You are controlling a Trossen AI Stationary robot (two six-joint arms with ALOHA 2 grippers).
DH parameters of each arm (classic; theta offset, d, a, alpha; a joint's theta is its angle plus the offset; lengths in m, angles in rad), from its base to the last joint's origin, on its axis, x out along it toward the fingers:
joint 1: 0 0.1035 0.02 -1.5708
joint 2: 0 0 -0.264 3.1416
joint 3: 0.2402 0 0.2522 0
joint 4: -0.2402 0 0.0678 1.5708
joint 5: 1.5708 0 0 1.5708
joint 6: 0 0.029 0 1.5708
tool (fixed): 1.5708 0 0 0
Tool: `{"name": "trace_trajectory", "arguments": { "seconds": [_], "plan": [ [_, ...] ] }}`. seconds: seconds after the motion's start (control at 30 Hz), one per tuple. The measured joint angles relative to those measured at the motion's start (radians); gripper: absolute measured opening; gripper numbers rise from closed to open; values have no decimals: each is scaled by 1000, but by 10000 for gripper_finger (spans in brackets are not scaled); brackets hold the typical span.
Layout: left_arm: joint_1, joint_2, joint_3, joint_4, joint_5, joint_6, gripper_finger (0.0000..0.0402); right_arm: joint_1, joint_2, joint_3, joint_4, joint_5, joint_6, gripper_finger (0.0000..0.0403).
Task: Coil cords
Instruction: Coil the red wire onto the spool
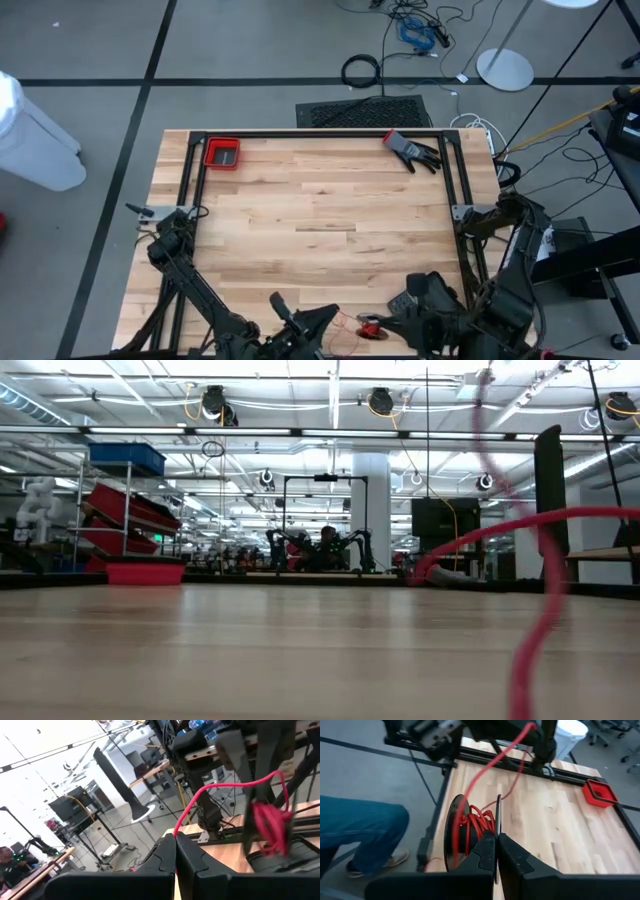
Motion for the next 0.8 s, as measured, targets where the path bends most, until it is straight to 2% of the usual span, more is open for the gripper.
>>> {"name": "trace_trajectory", "arguments": {
  "seconds": [0.2,0.53,0.8],
  "plan": [
    [0,1,-11,-10,-6,-16,0,37,0,0,53,36,-16,0],
    [-2,1,-12,-342,-14,-342,0,71,-10,1,220,168,-173,0],
    [3,2,-13,-510,-11,-529,0,83,-10,1,339,290,-279,0]
  ]
}}
